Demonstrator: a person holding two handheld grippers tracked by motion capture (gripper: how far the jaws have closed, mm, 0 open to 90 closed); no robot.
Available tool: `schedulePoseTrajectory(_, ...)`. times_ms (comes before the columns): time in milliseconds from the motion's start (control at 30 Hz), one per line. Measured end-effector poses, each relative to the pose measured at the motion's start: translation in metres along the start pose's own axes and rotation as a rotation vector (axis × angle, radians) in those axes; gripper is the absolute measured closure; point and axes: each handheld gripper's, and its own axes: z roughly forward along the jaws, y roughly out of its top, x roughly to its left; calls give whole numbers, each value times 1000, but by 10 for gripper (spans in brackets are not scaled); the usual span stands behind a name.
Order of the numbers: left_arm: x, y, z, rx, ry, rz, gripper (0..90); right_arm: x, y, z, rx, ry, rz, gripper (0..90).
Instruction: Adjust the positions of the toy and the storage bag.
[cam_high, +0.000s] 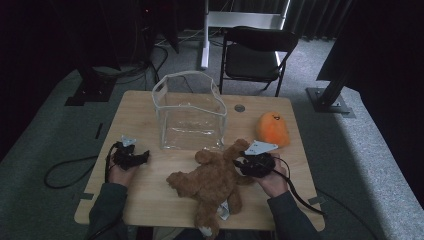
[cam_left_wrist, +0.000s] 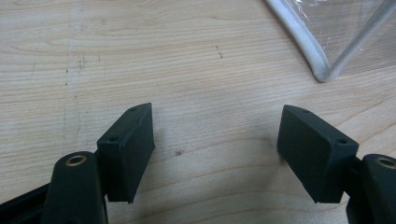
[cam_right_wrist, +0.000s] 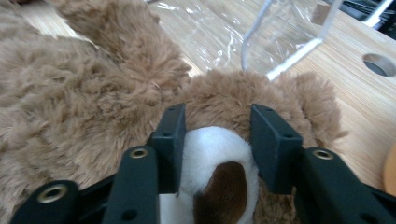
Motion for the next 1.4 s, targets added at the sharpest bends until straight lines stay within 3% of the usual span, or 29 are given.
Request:
schedulePoseTrajectory(167,0,0,0,0,-1,0,280,-11,7,8,-15,60,0,506)
schedulePoseTrajectory(333,0,0,0,-1,-1,0,280,-23,18,11,-47,69,5,488)
schedulePoseTrajectory(467,0,0,0,1,0,2,280,-41,27,16,-104,72,62,554)
schedulePoseTrajectory(533,0,0,0,0,0,2,280,-49,32,25,-93,74,68,633)
schedulePoseTrajectory(600,0,0,0,-1,0,1,280,-51,33,28,-87,73,65,652)
schedulePoseTrajectory(700,0,0,0,0,0,2,280,-54,32,54,-6,57,33,692)
schedulePoseTrajectory(800,0,0,0,-1,0,0,280,-53,29,59,37,33,11,720)
schedulePoseTrajectory(967,0,0,0,0,0,1,280,-50,16,46,74,-4,21,744)
schedulePoseTrajectory(1100,0,0,0,0,0,1,280,-46,6,31,102,-4,29,745)
schedulePoseTrajectory(1400,0,0,0,0,-1,1,280,-40,-14,2,109,9,60,731)
